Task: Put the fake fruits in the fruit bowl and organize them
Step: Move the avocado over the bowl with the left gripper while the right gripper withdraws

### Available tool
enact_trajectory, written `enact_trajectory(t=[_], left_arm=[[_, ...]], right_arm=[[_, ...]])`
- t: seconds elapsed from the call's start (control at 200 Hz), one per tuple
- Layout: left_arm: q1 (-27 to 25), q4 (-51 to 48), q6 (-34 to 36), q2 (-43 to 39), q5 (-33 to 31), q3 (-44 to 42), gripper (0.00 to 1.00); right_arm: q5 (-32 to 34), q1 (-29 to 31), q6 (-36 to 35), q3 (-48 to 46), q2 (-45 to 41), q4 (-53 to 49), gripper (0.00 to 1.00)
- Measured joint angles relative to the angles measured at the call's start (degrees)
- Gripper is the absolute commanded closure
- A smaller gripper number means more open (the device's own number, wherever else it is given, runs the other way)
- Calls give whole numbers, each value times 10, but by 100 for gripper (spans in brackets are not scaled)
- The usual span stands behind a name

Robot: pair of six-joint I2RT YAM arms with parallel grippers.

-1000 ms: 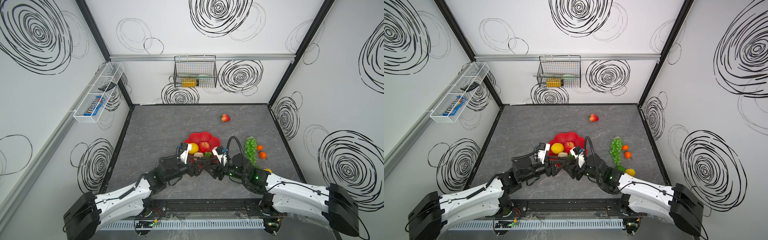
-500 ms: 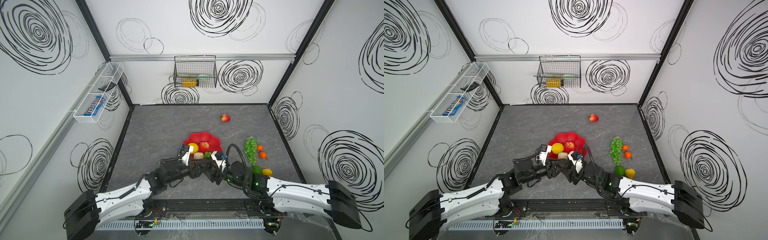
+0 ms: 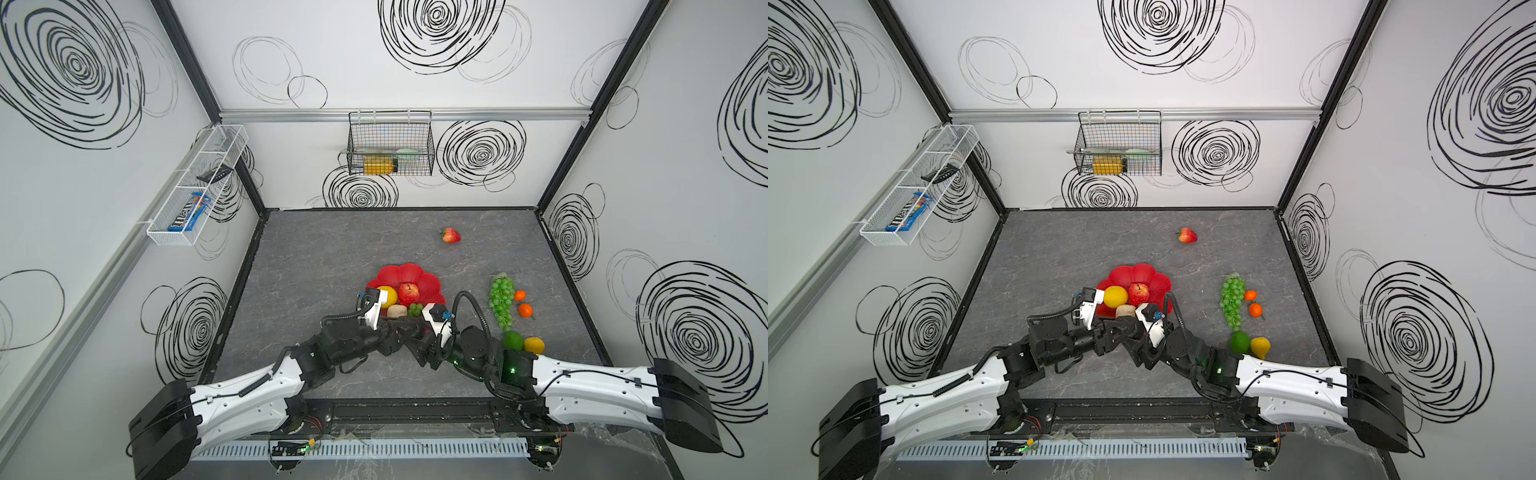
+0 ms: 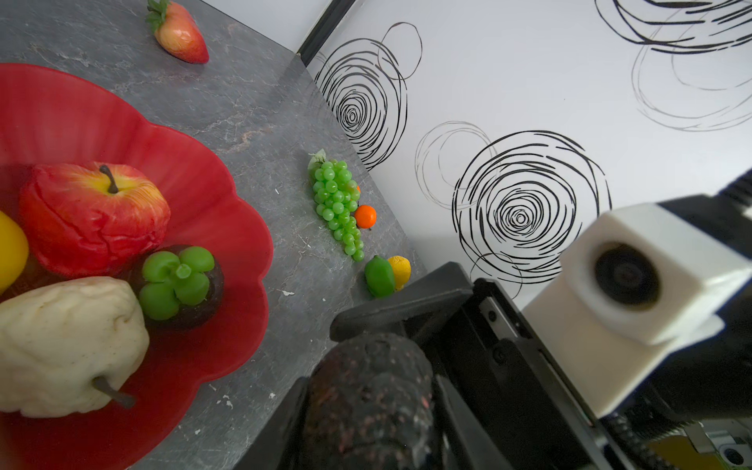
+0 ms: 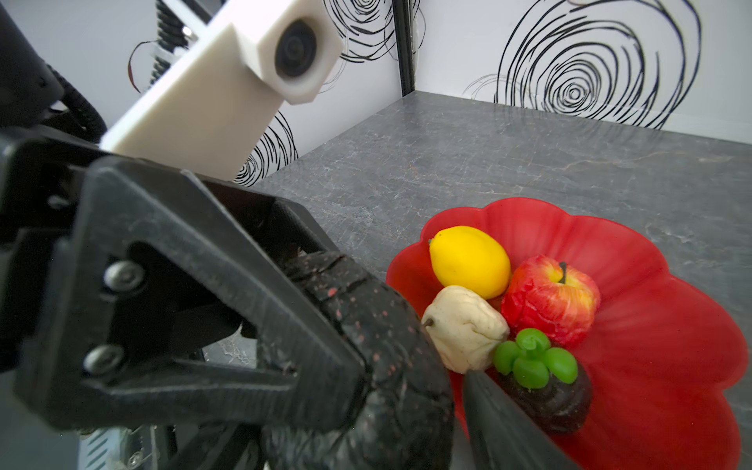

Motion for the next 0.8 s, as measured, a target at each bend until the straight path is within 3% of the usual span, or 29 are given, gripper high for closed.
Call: enact_trajectory(t=[0.115,0.325,0.5,0.8], left_arm=[[5,-27,15,1,-3,18,58],[31,-102,64,11,-35,73,58],[52,-170,122,45,-107,131,58],[107,-228,181,173,-204,219,58]], right_arm=[[19,0,11,1,-6,-13,0],[39,-3,-2,1,-63,-74,3],[60,-19,-18,-15,-162,-103,3],[88,-136,7,-130,-299,-135,3]])
